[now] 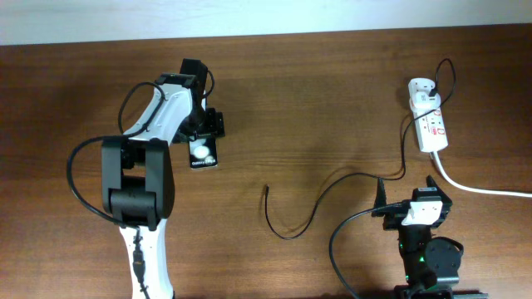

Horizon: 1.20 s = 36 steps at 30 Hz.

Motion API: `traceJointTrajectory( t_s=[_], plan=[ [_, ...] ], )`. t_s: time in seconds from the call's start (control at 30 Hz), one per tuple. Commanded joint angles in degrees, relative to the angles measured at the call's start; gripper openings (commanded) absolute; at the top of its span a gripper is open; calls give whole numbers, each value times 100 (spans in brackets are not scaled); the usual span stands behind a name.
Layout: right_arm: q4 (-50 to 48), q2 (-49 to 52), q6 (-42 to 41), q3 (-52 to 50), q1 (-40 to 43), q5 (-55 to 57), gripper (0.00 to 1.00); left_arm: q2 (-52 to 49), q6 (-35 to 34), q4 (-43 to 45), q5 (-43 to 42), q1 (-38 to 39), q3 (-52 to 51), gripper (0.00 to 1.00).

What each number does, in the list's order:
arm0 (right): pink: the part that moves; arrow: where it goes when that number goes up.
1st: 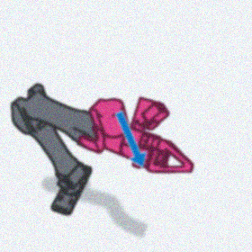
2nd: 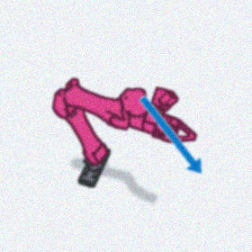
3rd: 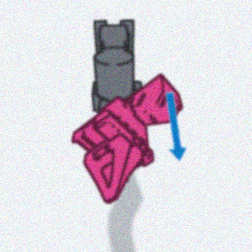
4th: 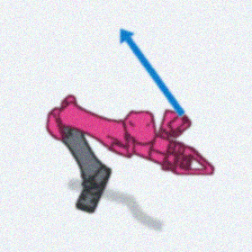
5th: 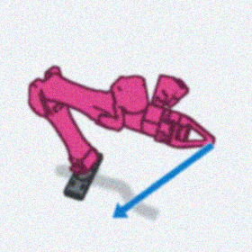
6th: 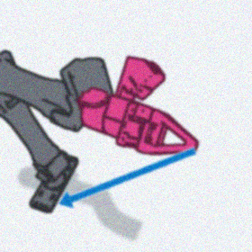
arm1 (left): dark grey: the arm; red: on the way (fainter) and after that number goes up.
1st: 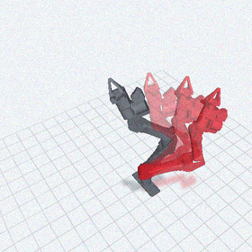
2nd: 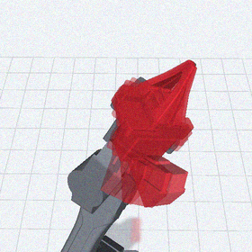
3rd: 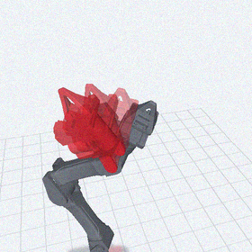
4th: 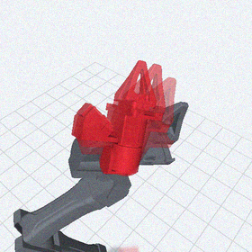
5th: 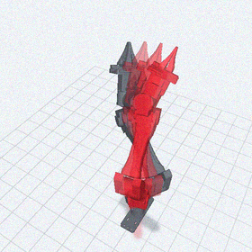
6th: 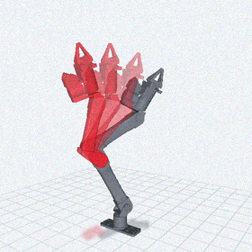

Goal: Plug charger to phone and switch on socket
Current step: 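Lift the phone with the left gripper and raise it upright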

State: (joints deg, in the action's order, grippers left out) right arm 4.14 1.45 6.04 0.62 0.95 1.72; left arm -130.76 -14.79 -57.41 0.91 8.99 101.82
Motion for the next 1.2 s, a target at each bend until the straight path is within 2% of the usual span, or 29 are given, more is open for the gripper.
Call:
traceJointTrajectory(
  t_s=[0.0, 0.67, 0.77, 0.93, 1.0, 1.17],
  plan=[
    [37, -22, -9, -31, -52, 92, 98, -72, -37, -11, 44, 24, 28, 87],
    [37, -22, -9, -31, -52, 92, 99, -72, -37, -33, 44, 22, 28, 71],
    [39, -22, -9, -31, -52, 92, 99, -72, -37, -33, 42, 22, 28, 60],
    [37, -22, -9, -31, -52, 92, 99, -72, -37, -33, 44, 22, 28, 32],
    [39, -22, -9, -31, -52, 92, 99, -72, -39, -33, 44, 22, 28, 0],
    [39, -22, -9, -31, -52, 92, 99, -72, -39, -59, 44, 22, 28, 0]
  ],
)
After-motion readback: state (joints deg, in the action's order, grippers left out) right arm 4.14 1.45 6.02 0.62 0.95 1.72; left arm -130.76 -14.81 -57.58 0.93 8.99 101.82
